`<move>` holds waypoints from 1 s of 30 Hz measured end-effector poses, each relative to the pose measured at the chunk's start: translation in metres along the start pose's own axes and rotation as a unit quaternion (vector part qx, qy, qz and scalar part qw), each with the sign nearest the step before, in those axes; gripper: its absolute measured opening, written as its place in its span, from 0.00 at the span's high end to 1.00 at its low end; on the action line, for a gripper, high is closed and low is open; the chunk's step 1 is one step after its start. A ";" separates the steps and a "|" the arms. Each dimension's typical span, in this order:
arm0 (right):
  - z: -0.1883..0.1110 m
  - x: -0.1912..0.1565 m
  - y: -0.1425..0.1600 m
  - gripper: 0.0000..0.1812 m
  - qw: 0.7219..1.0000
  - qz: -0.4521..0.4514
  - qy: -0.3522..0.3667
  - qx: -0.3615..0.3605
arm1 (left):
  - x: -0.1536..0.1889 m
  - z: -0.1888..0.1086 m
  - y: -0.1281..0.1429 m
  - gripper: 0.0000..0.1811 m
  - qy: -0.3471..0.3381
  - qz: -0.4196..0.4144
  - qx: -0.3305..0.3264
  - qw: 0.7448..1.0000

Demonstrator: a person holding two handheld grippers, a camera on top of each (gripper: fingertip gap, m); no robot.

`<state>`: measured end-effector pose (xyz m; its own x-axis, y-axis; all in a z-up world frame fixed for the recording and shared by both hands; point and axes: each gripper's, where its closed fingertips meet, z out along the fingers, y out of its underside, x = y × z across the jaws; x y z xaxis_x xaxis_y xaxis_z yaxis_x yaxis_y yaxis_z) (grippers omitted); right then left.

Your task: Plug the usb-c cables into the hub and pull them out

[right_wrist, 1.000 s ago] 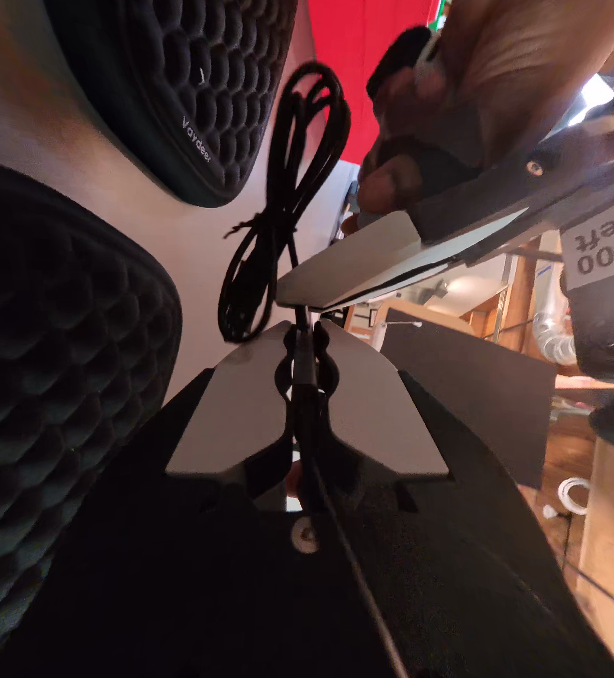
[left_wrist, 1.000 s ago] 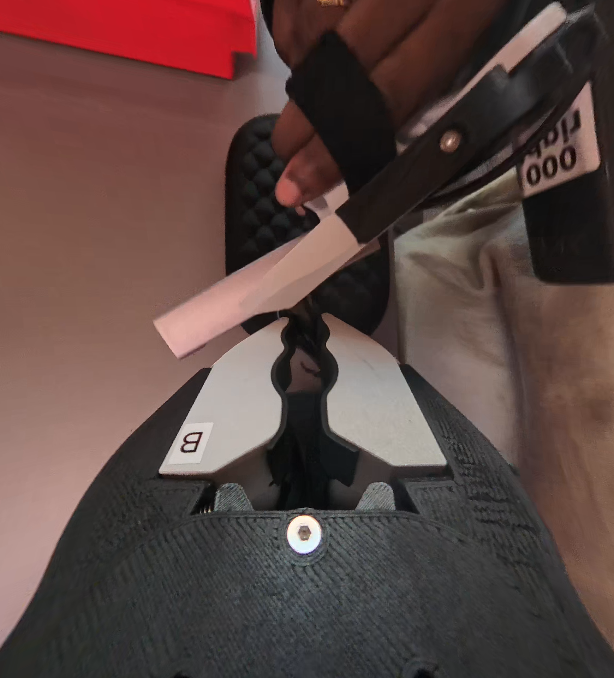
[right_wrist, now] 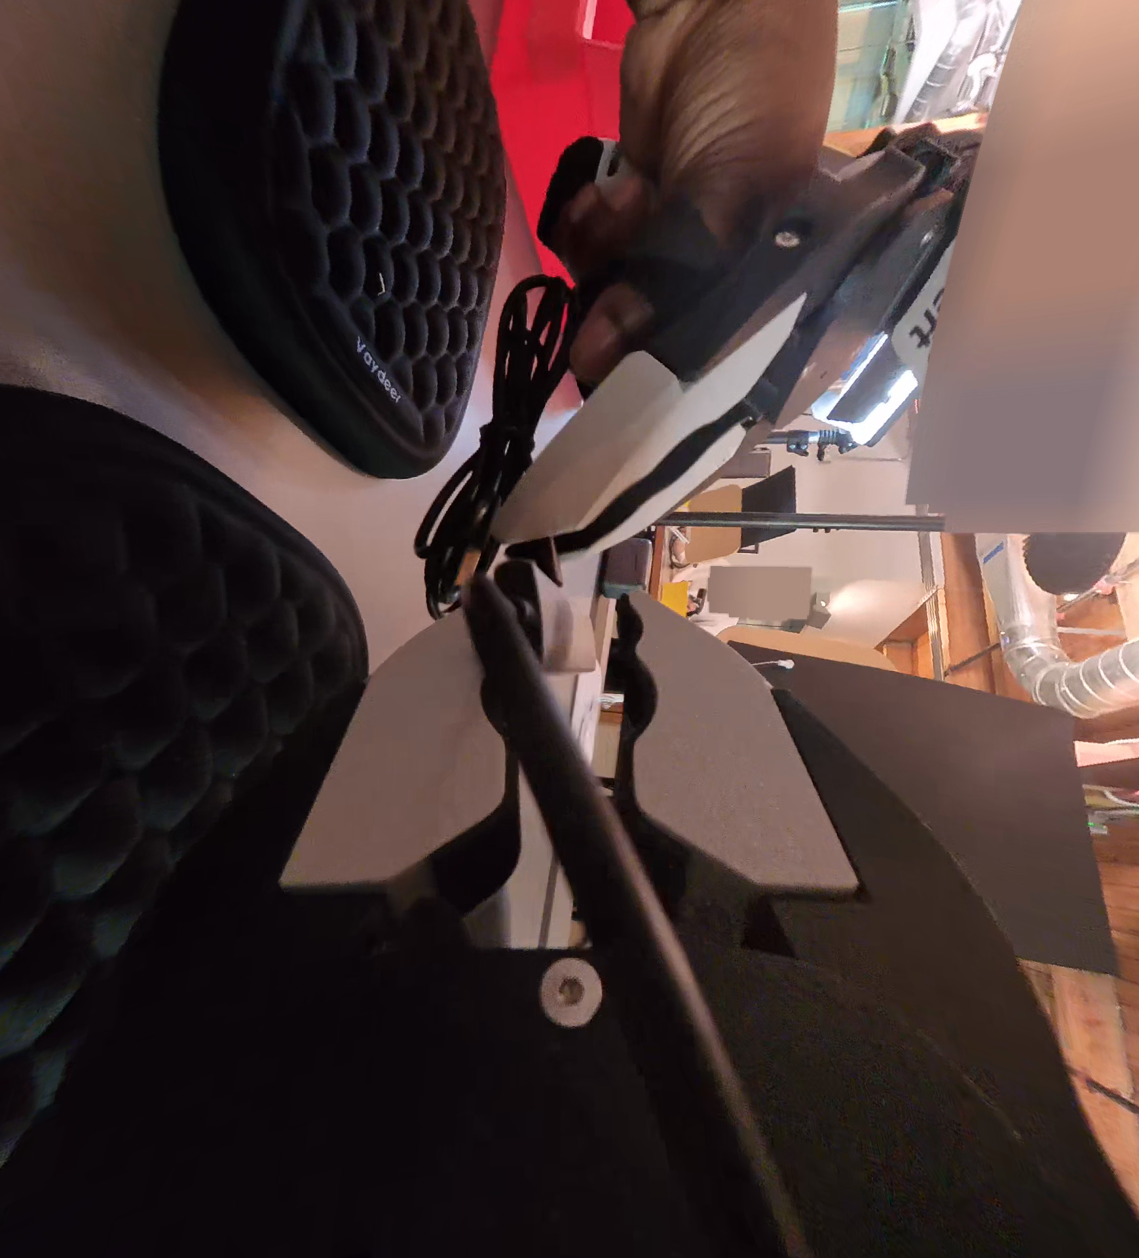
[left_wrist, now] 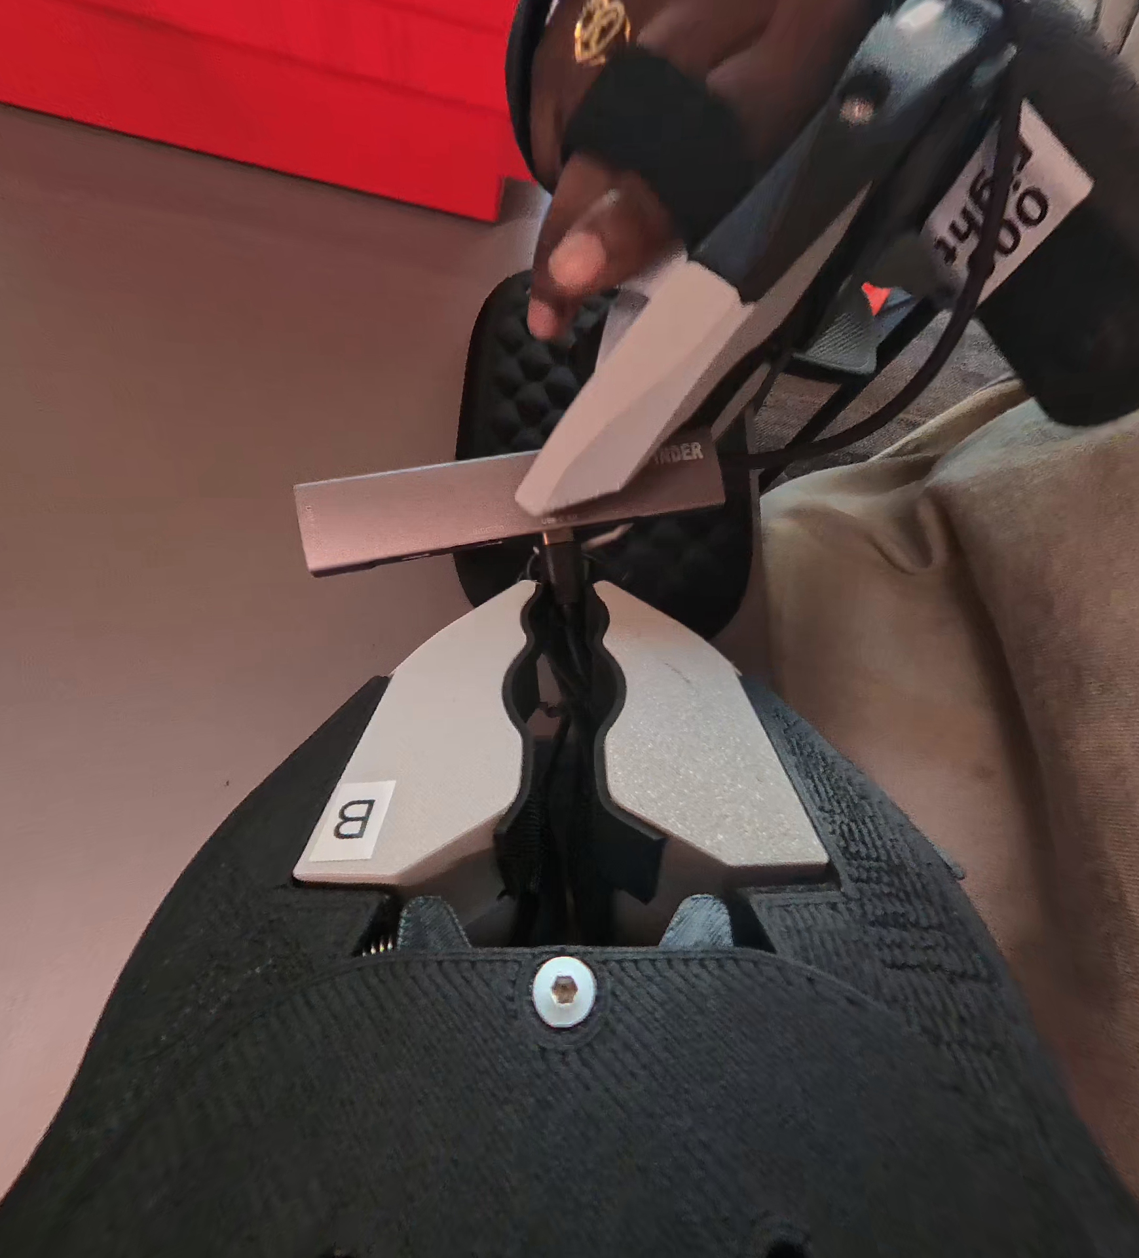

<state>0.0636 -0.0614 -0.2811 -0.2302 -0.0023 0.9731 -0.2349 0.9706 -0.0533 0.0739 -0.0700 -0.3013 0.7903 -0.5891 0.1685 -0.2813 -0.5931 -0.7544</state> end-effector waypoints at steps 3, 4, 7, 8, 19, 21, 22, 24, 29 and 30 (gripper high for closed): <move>-0.003 -0.002 0.003 0.89 1.000 -0.002 -0.005 0.008 | 0.002 0.000 0.001 0.95 0.008 0.010 0.005 1.000; -0.003 -0.003 0.004 0.92 1.000 -0.011 -0.006 0.007 | 0.002 -0.001 0.001 0.95 0.010 0.008 0.009 1.000; -0.002 -0.007 0.004 0.95 0.999 -0.033 -0.009 0.008 | 0.003 0.001 0.003 0.95 0.015 -0.004 0.005 1.000; -0.002 -0.008 0.004 0.95 0.999 -0.033 -0.013 0.006 | 0.003 0.003 0.004 0.95 0.014 -0.009 0.004 1.000; 0.001 -0.022 -0.001 0.95 0.999 -0.018 -0.037 -0.001 | 0.003 0.012 0.014 0.96 0.021 0.014 0.020 0.999; 0.003 -0.023 -0.002 0.96 0.999 -0.003 -0.043 0.002 | 0.003 0.011 0.014 0.96 0.033 0.008 0.027 0.999; 0.003 -0.023 -0.002 0.96 0.999 0.000 -0.044 0.001 | 0.003 0.011 0.014 0.96 0.036 0.007 0.030 0.999; 0.005 -0.027 -0.002 0.96 0.998 0.000 -0.055 -0.001 | 0.002 0.012 0.016 0.96 0.039 0.002 0.025 0.999; 0.011 -0.035 -0.002 0.96 0.997 -0.012 -0.078 -0.005 | 0.000 0.016 0.024 0.96 0.052 -0.016 0.014 0.998; 0.012 -0.034 -0.001 0.96 0.997 -0.013 -0.078 -0.006 | -0.001 0.015 0.024 0.96 0.053 -0.019 0.020 0.998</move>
<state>0.0605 -0.0656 -0.3164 -0.3680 -0.0647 0.9276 -0.2315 0.9725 -0.0240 0.0750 -0.0754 -0.3290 0.7372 -0.6231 0.2613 -0.2298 -0.5949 -0.7702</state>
